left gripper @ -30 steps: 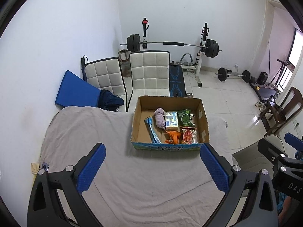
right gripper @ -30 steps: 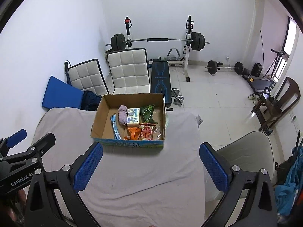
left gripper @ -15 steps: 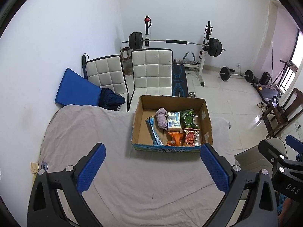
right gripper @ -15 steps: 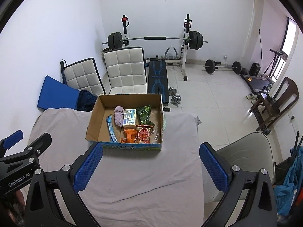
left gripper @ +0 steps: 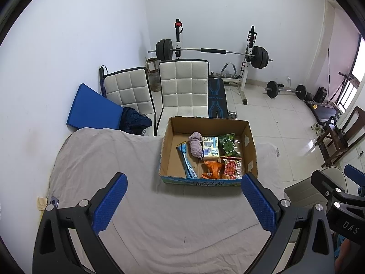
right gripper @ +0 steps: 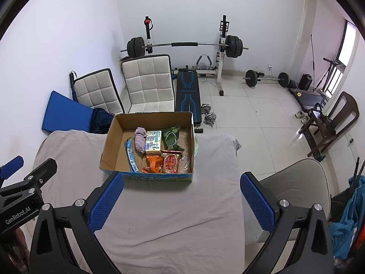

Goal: Organize soft objects

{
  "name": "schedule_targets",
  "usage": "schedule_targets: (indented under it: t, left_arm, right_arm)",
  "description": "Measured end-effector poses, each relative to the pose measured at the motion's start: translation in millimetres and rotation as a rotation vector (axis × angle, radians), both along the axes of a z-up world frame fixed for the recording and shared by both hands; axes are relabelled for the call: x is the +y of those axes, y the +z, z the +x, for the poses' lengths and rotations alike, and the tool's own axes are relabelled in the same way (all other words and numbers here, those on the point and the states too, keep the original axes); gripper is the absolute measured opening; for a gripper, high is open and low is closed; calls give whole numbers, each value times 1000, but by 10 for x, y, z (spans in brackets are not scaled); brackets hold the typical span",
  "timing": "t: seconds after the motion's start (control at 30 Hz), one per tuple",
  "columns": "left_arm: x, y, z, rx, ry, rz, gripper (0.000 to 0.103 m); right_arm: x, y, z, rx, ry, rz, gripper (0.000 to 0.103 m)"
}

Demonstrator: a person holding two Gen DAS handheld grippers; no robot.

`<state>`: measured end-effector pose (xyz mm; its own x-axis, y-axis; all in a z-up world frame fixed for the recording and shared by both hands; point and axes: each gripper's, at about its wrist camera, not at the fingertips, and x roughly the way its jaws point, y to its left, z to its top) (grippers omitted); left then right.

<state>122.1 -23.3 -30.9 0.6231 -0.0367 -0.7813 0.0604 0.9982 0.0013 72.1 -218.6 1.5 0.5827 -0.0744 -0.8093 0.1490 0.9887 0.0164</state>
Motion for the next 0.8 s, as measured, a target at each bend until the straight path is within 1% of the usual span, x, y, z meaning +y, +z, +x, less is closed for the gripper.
schedule_targets:
  t: [0.8]
  left_arm:
    - [18,-26,52,9,-21,11,102]
  right_arm:
    - [-25,-63,55,7,-3,-19,103]
